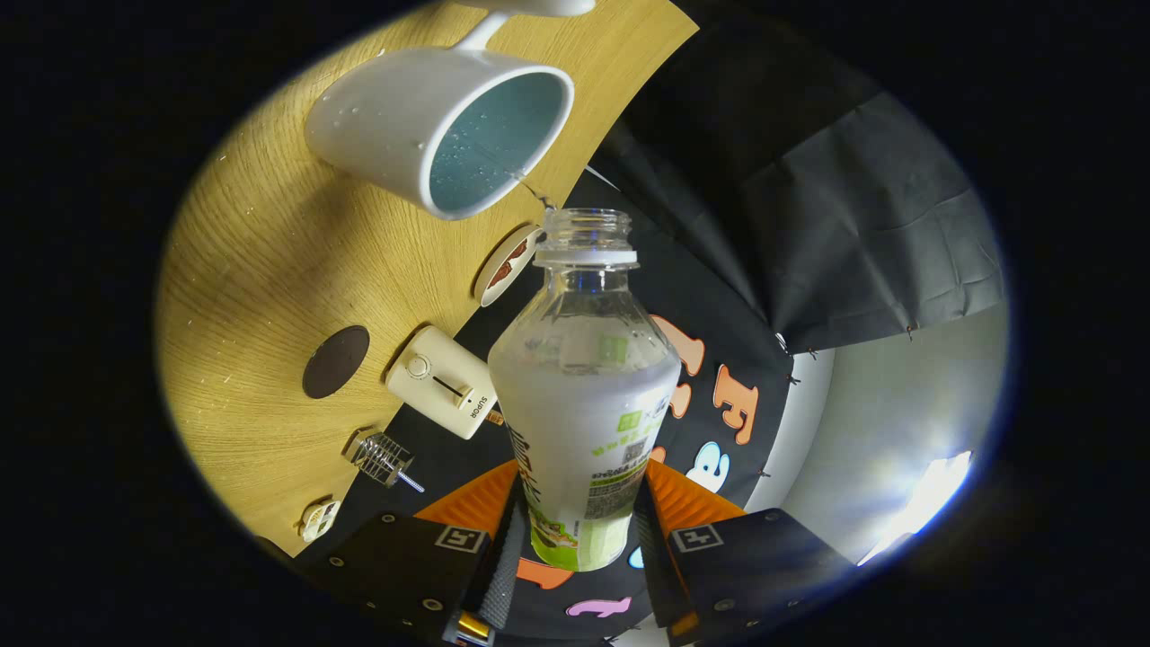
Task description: Take the bottle from table, then pour the juice into the cup, finally place the bottle on the coaster
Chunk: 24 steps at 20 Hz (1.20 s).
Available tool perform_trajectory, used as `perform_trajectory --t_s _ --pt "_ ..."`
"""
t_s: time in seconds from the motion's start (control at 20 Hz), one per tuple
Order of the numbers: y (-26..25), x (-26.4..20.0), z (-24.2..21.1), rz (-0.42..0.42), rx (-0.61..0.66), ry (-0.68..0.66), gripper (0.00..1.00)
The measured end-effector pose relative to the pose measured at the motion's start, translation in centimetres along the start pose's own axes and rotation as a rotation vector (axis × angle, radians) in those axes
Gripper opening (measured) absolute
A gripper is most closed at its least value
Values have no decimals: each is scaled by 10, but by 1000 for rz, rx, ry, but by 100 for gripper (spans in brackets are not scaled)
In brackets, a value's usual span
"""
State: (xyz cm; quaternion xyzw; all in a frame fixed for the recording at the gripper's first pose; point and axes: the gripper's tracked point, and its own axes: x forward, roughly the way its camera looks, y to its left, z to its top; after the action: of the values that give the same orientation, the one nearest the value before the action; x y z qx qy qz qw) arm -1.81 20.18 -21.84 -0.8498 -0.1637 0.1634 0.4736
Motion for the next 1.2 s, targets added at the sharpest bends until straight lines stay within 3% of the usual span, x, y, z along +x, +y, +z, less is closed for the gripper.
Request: perform_trajectory --t_s 0.65,1.05,1.2 --pt "1 -1 9 21 -21 -27 60" --pt "28 -10 13 107 154 -3 60" --pt "50 -19 18 189 303 18 60"
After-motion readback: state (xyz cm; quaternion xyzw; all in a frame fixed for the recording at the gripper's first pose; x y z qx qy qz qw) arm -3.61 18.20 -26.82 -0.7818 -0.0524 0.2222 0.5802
